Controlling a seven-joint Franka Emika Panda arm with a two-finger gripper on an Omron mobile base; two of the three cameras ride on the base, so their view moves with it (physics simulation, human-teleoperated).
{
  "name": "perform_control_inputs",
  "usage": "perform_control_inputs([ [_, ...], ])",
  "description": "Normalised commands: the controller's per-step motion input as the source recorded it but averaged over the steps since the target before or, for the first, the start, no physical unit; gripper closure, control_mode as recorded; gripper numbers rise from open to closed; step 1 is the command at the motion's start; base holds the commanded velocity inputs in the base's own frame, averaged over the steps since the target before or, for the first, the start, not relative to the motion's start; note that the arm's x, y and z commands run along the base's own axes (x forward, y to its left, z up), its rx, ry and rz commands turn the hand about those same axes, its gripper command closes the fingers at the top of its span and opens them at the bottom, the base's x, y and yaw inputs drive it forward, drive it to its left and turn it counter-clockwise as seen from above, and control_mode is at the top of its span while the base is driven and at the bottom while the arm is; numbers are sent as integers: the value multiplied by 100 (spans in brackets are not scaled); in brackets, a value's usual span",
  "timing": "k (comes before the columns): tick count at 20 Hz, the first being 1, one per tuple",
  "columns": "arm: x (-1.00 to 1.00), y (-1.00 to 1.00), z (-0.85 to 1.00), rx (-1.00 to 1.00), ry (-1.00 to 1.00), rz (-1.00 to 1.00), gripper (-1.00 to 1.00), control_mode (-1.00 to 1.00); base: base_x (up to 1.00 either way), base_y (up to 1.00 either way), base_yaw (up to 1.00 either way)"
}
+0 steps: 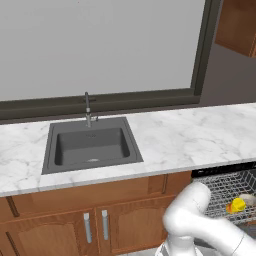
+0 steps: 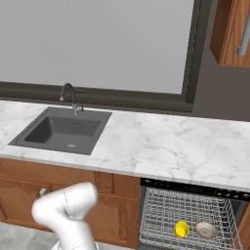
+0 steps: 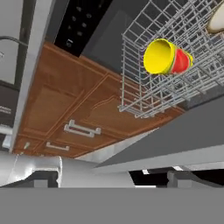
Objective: Pick up the cup and bowl from the counter, place them in the dishwasher, and close the dishwasher door.
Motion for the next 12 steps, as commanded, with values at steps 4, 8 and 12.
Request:
perform_control_inputs([
  [4, -11, 75, -25, -17, -16, -34, -100, -100, 0, 0, 0],
  [8, -8, 49, -23, -22, -15, -24, -100, -100, 0, 0, 0],
  [12, -4, 8, -33, -19, -13, -9, -100, -100, 0, 0, 0],
])
